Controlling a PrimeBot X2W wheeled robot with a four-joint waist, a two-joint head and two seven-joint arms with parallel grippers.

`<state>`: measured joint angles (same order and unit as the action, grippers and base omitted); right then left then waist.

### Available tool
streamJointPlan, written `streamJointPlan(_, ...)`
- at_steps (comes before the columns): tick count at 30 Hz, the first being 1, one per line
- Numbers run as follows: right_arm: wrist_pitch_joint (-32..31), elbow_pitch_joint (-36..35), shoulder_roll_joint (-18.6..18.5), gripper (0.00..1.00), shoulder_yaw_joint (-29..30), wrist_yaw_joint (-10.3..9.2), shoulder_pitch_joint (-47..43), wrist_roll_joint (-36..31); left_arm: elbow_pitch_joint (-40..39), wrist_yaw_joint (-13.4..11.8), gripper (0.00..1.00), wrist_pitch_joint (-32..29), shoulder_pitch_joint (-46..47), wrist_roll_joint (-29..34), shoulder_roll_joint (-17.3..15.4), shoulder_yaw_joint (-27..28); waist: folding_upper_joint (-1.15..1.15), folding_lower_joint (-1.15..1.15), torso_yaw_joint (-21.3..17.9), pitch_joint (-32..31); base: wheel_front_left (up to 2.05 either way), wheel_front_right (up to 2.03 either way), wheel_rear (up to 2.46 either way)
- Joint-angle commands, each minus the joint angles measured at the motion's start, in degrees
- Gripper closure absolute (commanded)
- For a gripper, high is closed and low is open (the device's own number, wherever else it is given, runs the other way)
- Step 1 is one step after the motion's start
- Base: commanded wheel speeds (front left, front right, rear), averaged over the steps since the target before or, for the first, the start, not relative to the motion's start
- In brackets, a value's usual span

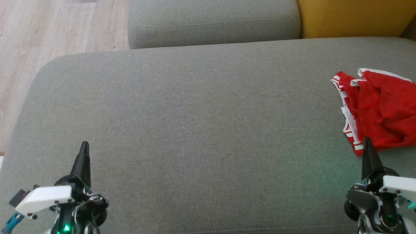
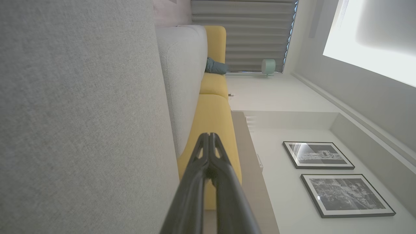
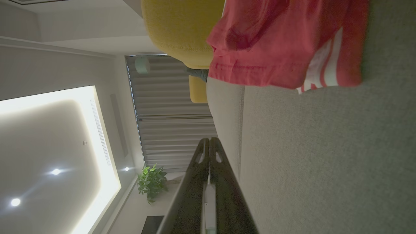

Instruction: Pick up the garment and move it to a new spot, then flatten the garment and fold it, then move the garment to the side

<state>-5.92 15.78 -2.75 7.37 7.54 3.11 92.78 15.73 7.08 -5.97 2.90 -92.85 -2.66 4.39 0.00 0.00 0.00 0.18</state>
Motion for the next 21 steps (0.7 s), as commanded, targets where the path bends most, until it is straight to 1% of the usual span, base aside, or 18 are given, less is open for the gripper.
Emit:
streamJointPlan(1,-0.3,-1.8,-0.4,1.00,-1.2,-0.05,3.0,-0.4,-1.7,0.4,1.00,-0.4,3.3,0.6,-0.4,2.0,0.00,0.00,0.0,0.0,0.00,0.00,0.00)
streamJointPlan(21,-0.4,-1.8,-0.3,1.00,-1.1,-0.05,3.1,-0.4,-1.7,0.4,1.00,-0.4,3.3,0.6,-0.3,2.0,0.00,0.00,0.0,0.0,0.00,0.00,0.00)
